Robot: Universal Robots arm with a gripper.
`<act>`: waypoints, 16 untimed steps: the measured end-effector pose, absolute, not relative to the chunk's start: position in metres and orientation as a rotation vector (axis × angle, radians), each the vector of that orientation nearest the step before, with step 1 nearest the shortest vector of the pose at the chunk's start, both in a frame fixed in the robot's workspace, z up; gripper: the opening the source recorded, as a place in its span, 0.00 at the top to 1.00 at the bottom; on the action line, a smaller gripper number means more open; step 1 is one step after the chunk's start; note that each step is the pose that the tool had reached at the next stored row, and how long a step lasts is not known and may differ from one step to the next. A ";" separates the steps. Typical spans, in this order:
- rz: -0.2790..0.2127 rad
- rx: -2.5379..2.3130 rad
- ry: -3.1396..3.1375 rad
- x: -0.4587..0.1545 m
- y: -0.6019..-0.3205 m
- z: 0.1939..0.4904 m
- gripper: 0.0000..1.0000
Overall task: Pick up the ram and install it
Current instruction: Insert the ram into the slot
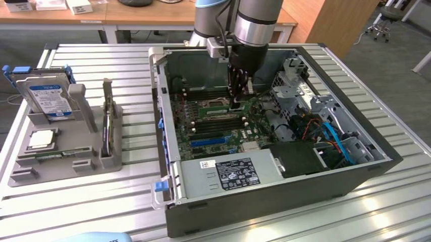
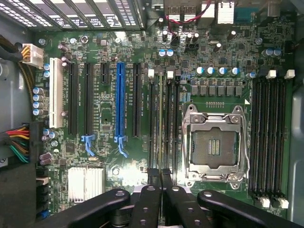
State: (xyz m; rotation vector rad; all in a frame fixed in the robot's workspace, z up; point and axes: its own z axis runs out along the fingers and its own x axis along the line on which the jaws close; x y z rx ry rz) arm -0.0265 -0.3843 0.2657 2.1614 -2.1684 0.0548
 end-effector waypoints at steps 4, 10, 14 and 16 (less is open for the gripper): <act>0.055 2.162 -2.168 -0.027 -0.384 0.264 0.88; 0.055 2.159 -2.171 -0.027 -0.384 0.259 0.88; 0.055 2.158 -2.172 -0.027 -0.384 0.255 0.88; 0.054 2.158 -2.172 -0.027 -0.384 0.253 0.88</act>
